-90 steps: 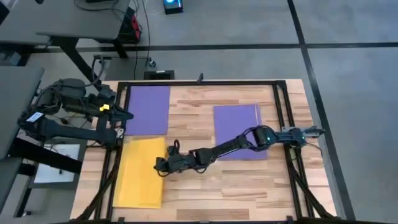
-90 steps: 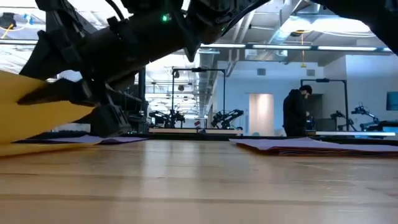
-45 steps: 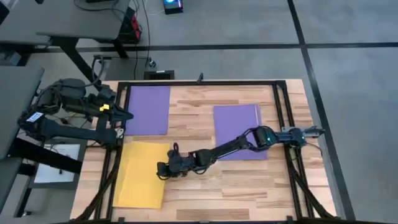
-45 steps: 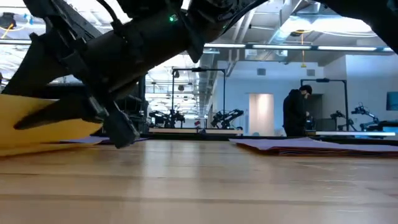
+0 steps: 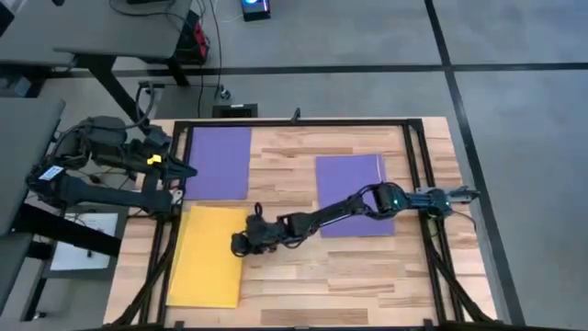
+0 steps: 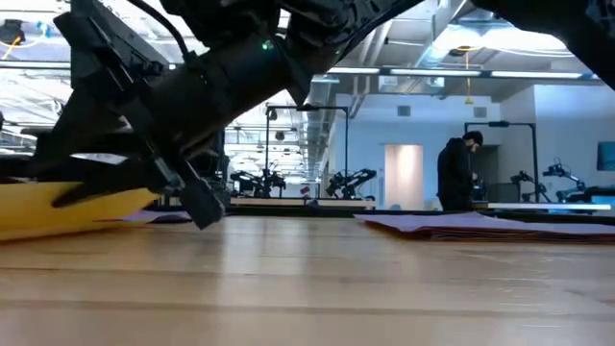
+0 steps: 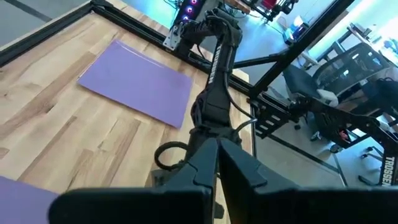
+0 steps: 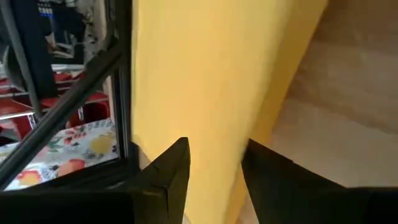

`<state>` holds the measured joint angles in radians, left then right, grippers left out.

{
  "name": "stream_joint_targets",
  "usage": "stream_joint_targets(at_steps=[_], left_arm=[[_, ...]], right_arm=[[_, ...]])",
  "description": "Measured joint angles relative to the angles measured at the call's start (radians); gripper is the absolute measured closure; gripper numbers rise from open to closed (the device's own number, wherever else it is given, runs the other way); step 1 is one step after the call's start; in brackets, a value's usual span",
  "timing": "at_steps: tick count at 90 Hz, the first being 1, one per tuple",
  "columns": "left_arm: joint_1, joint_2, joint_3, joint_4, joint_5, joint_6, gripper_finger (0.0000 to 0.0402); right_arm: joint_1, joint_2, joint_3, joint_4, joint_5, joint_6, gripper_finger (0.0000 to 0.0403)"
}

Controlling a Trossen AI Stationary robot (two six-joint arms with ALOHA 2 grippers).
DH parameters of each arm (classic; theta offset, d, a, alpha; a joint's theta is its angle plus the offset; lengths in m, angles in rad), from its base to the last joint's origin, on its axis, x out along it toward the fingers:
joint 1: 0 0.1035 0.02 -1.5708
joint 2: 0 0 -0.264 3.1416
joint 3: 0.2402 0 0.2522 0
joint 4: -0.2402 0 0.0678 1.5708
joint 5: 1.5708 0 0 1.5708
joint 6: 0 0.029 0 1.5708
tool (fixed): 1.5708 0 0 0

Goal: Organize paper
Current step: Stack the yellow paper on top of the other yellow paper

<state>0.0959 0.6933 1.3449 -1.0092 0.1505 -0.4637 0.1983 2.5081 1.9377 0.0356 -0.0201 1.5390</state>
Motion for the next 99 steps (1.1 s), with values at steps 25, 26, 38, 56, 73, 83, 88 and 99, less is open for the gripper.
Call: stream_joint_targets(at_steps=[25, 26, 38, 56, 73, 83, 88, 99], left_arm=[[0.000, 0.000, 0.000, -0.015, 0.000, 0.010, 0.0402], [0.000, 0.000, 0.000, -0.015, 0.000, 0.011, 0.0402], [0.000, 0.000, 0.000, -0.015, 0.000, 0.011, 0.0402], [0.000, 0.000, 0.000, -0.029, 0.000, 0.011, 0.0402], [0.000, 0.000, 0.000, -0.034, 0.000, 0.011, 0.0402], [0.000, 0.000, 0.000, -0.035, 0.000, 0.016, 0.0402], [0.000, -0.001, 0.000, -0.035, 0.000, 0.023, 0.0402], [0.000, -0.001, 0.000, -0.035, 0.000, 0.027, 0.0402]], right_arm=[[-0.002, -0.001, 0.020, -0.084, -0.029, -0.161, 0.0272], [-0.004, -0.001, 0.020, -0.089, -0.030, -0.171, 0.0272], [-0.029, -0.001, 0.020, -0.142, -0.079, -0.297, 0.0272], [-0.040, -0.001, 0.037, -0.127, -0.093, -0.326, 0.0272], [-0.034, -0.002, 0.039, -0.202, -0.144, -0.304, 0.0272], [-0.013, -0.002, 0.039, -0.208, -0.144, -0.371, 0.0272], [-0.004, -0.002, 0.039, -0.202, -0.144, -0.415, 0.0272], [0.011, -0.002, 0.039, -0.210, -0.148, -0.497, 0.0272]])
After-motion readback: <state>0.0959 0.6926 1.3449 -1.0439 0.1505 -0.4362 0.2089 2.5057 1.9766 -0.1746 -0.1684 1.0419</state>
